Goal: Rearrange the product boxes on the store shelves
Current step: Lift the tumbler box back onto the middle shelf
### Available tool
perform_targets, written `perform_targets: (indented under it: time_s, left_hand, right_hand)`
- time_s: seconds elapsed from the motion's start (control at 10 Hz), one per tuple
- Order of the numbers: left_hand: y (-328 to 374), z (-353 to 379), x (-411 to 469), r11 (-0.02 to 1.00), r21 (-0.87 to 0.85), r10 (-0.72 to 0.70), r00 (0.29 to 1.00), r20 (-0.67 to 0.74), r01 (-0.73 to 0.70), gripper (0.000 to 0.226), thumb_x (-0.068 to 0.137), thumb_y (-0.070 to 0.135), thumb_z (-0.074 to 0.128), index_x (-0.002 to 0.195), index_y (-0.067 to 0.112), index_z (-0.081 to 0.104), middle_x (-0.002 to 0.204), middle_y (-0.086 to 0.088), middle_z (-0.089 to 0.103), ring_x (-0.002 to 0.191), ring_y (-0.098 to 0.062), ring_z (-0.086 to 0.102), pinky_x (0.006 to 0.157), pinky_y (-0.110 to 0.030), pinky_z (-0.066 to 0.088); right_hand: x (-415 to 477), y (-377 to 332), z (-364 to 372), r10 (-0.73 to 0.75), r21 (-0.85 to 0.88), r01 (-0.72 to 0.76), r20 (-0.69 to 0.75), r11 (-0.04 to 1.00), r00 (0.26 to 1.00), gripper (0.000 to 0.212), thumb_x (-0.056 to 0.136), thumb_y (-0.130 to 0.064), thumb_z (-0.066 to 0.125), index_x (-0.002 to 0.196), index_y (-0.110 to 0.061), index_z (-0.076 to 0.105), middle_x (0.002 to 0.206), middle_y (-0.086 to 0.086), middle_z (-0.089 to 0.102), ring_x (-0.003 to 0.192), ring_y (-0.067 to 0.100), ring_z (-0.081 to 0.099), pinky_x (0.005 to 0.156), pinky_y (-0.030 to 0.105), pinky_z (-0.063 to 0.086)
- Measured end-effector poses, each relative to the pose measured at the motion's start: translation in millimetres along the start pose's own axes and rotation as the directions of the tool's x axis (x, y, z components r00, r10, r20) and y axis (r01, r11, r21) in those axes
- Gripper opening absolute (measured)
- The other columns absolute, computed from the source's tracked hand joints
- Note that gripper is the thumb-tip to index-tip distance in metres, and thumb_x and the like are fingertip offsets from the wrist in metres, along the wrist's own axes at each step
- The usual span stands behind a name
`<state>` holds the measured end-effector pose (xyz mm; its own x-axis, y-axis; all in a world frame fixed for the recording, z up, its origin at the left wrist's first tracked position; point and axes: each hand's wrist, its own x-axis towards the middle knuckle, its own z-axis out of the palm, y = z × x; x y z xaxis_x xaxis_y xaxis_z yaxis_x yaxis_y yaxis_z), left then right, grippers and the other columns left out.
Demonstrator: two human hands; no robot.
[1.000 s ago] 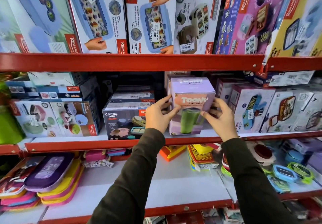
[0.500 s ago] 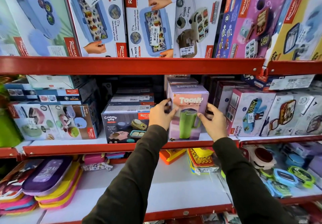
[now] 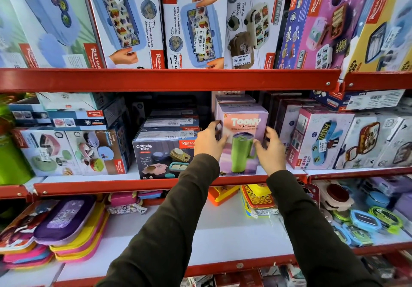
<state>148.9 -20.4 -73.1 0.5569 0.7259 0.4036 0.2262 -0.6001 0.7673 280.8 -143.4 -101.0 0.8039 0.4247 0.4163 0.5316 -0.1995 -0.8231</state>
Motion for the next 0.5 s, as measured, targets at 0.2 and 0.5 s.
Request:
perform_targets:
  time_s: [0.2,0.5]
  left_hand:
    - [5.0,-8.4,-15.5,0.994,-0.015,0.107,0.99,-0.088,-0.108,0.054,0.097,0.031,0.066,0.145,0.019,0.045,0.128,-0.011,0.069,0.11,-0.029,0.068,0.097,-0.043,0.058]
    - [74.1,-72.4,-14.4,0.805,0.119,0.589,0.762,-0.269,-0.581,0.028,0.104,0.022,0.053,0.129,0.017,0.064,0.108,-0.001,0.072,0.095,-0.021,0.061,0.085,-0.034,0.049]
  right_hand:
    - [-14.2,-14.2,-6.5,-0.089,0.129,0.106,-0.128,0.986,0.988,0.044,0.1,-0.012,0.059,0.142,-0.016,0.049,0.146,0.01,0.054,0.128,0.024,0.055,0.109,0.043,0.05]
    - [-13.0,-115.4,-31.3,-0.541,-0.091,0.567,-0.454,0.819,0.708,0.023,0.101,-0.018,0.053,0.122,-0.016,0.063,0.115,0.005,0.063,0.106,0.022,0.058,0.09,0.031,0.048]
